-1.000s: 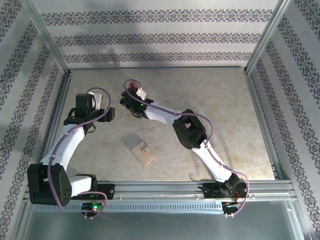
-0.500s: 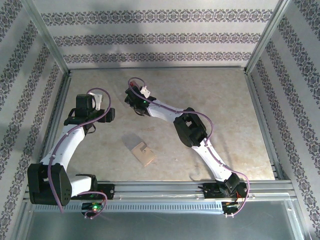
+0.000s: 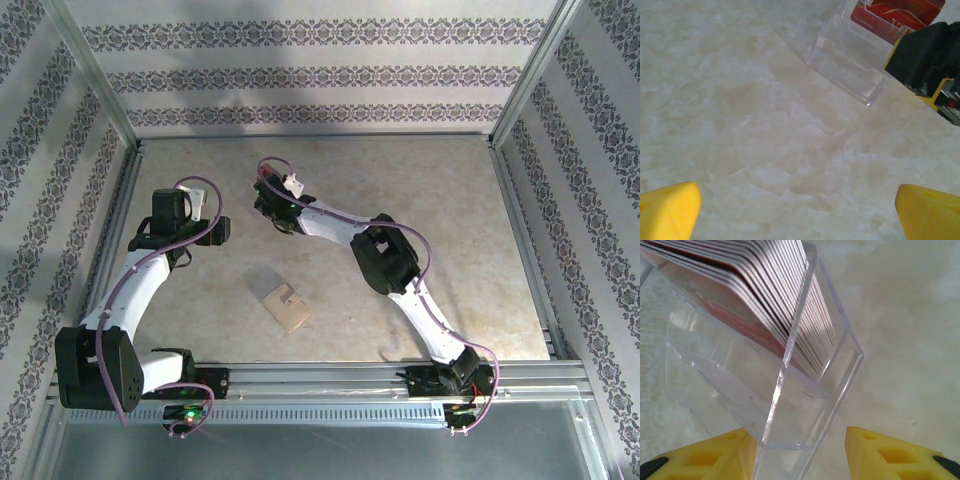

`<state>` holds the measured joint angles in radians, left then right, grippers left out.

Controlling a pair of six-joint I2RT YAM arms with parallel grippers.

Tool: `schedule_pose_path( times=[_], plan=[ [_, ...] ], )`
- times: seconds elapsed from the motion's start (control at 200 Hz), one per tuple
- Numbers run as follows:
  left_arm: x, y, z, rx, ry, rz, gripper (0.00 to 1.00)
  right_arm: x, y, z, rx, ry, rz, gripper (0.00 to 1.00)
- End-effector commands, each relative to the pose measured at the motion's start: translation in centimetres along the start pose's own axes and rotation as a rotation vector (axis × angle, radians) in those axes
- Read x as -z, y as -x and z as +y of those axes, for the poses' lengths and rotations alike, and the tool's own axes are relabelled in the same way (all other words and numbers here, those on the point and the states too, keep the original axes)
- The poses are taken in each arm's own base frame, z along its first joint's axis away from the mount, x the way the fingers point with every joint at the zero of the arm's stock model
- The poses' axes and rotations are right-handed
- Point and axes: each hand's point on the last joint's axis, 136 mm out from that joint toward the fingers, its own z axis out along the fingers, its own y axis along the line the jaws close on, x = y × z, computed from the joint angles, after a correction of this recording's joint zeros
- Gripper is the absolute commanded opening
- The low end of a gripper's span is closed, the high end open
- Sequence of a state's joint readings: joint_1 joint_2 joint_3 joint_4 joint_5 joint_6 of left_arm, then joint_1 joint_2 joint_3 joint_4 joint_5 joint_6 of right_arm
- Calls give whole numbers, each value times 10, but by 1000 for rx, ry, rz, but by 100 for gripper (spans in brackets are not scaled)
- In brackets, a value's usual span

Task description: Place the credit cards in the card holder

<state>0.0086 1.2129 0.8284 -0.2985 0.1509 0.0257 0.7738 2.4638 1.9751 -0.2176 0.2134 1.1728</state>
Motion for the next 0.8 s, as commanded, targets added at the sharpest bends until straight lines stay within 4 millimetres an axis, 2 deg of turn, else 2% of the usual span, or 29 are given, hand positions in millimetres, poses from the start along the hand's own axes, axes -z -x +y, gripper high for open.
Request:
schedule_pose_path(
  times=[0.0, 0.345, 0.649, 0.794],
  plan=[
    [-1, 5, 1, 3, -9, -31, 99, 10, 13, -23, 61, -78, -32, 49],
    [-2, 5, -1, 7, -21, -27, 99, 34, 26, -51, 150, -142, -68, 39],
    [-3, 4, -2, 11, -31, -27, 99, 46, 30, -77, 192, -189, -82, 20],
    [-2, 5, -3, 9, -33, -29, 99, 57, 35, -86, 213, -208, -97, 13]
  ],
)
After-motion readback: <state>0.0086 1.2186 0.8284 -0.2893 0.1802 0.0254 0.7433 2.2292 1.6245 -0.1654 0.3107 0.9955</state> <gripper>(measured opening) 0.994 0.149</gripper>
